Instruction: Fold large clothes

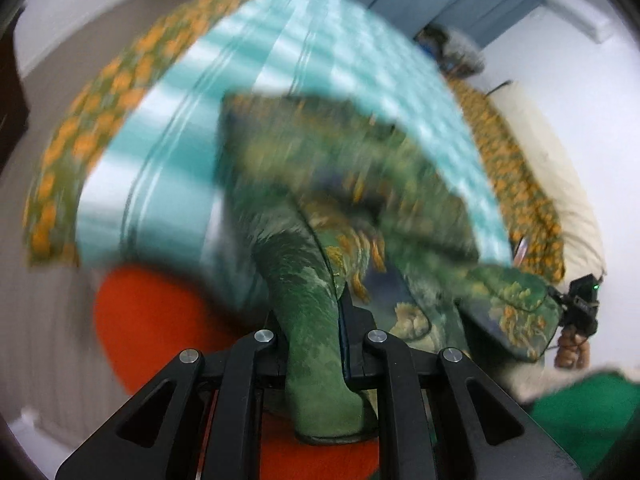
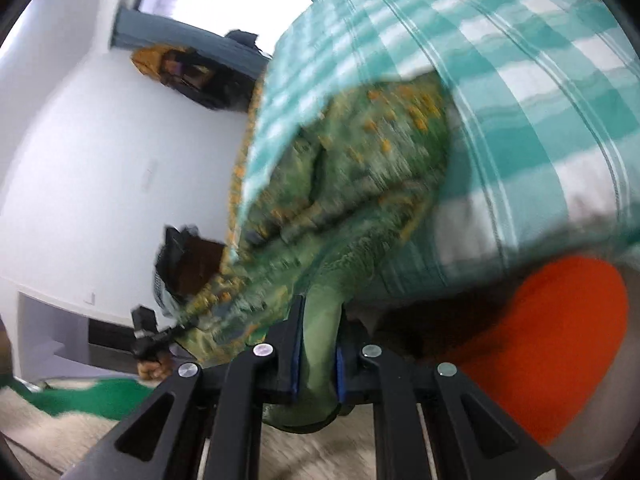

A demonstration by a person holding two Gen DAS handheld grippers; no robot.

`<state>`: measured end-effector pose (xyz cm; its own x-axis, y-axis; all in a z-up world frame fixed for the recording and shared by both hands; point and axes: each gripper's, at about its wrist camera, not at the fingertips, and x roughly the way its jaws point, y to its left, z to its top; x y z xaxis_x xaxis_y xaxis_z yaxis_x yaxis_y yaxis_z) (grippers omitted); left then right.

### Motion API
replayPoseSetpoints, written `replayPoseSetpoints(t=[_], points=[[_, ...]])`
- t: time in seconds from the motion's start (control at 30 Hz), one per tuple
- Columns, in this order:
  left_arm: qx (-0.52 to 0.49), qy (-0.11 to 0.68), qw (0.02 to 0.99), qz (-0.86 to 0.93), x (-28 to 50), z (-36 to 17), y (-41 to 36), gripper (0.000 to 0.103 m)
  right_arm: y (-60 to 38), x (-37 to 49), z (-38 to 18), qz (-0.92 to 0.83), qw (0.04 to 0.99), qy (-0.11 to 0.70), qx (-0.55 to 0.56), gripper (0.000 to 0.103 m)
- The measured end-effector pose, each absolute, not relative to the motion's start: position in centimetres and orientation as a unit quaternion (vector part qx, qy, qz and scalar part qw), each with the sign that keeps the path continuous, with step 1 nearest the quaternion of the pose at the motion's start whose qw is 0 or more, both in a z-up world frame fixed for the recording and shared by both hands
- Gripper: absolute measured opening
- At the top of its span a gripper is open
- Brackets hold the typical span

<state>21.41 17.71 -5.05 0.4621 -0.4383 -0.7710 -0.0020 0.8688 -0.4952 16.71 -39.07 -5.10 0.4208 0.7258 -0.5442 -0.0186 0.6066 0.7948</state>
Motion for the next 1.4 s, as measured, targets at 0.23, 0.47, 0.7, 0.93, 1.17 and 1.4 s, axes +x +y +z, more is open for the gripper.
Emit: replayPoseSetpoints(t=[0.23,0.47,0.7,0.93,1.17,1.4], points=[[-0.224,0.453,0.858,-0.095,36.9,-8.3,17.0,0.029,-39.4,30.3,-7.0,0.230,0.812,0.412,0.343,0.012],[-0.259,0.463,0.847,-0.025,42.5,-11.7,19.1,0.069,-40.0,39.3,-17.6,0.114,0.745,0.481,0.448,0.043],[-0.213,0.465,0.857,-0.065,41.2,-11.8,20.1,0.097,-39.4,39.1,-13.9,0.111,0.800,0.447,0.384,0.089],[-0.127,0.506,0.853,-0.004,44.4,-18.0,14.7,0.078,-32.6,40.8,-14.9,0.081,0.853,0.491,0.160,0.089],[-0.087,0.496,0.864,0.002,42.3,-16.5,13.1,0.008,-29.1,37.7,-13.3,0.063,0.876,0.477,0.021,0.013],[-0.055,0.386,0.921,0.000,44.7,-6.7,12.4,0.008,-28.0,39.9,-5.6,0.034,0.924,0.377,-0.059,0.012]])
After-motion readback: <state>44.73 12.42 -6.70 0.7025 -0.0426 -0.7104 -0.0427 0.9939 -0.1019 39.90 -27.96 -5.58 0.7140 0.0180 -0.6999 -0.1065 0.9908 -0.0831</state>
